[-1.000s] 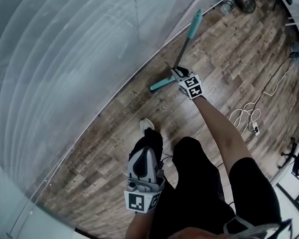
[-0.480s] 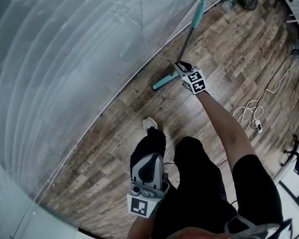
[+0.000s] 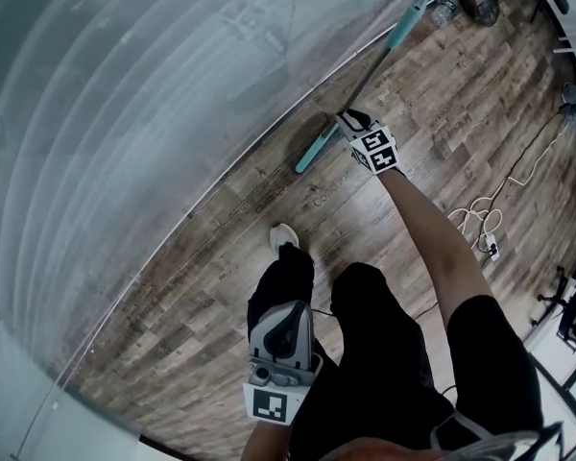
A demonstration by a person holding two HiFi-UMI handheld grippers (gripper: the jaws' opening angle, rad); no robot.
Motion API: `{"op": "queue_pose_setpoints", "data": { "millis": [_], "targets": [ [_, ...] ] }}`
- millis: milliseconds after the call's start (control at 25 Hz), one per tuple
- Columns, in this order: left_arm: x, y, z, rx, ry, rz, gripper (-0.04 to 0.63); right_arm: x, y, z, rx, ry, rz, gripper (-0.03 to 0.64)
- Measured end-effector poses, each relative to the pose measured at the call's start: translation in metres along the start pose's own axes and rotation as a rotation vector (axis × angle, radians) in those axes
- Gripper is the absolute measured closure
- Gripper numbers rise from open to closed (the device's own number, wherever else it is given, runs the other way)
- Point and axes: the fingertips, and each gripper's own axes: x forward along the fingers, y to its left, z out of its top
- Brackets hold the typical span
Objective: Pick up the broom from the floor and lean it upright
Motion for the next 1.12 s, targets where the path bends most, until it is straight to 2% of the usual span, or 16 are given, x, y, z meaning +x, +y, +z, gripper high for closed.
{"op": "queue_pose_setpoints", "data": {
  "millis": [120,320,560,720,840,960,1120],
  "targets": [
    [-0.005,0.004,-0.005,0.004,0.005,0.004,0.577,-0.003,-0.011,0.019,-0.011,-0.063,-0.023,0.52],
    [-0.008,0.02,-0.012,-0.048,0.005,0.038,0.577,-0.016,-0.024,0.059,-0.049,-0.168,-0.037,0.509],
    [-0.009,0.02,-0.002,-0.031,-0.02,0.046,0.577,-0.037,-0.023,0.1,-0.102,-0.258,-0.026,0.578],
    [-0.014,0.017,0.006,-0.028,-0.036,0.063,0.577,-0.059,-0.023,0.136,-0.104,-0.348,-0.047,0.578],
    [-0.018,0.012,0.007,-0.038,-0.035,0.075,0.577,-0.061,-0.032,0.156,-0.072,-0.379,-0.049,0.578],
    [-0.024,0.007,0.005,-0.044,-0.034,0.085,0.577,-0.06,-0.051,0.151,-0.015,-0.368,-0.06,0.577],
    [-0.028,0.007,0.002,-0.051,-0.03,0.105,0.577,-0.071,-0.066,0.138,0.108,-0.422,-0.067,0.492]
  ]
}}
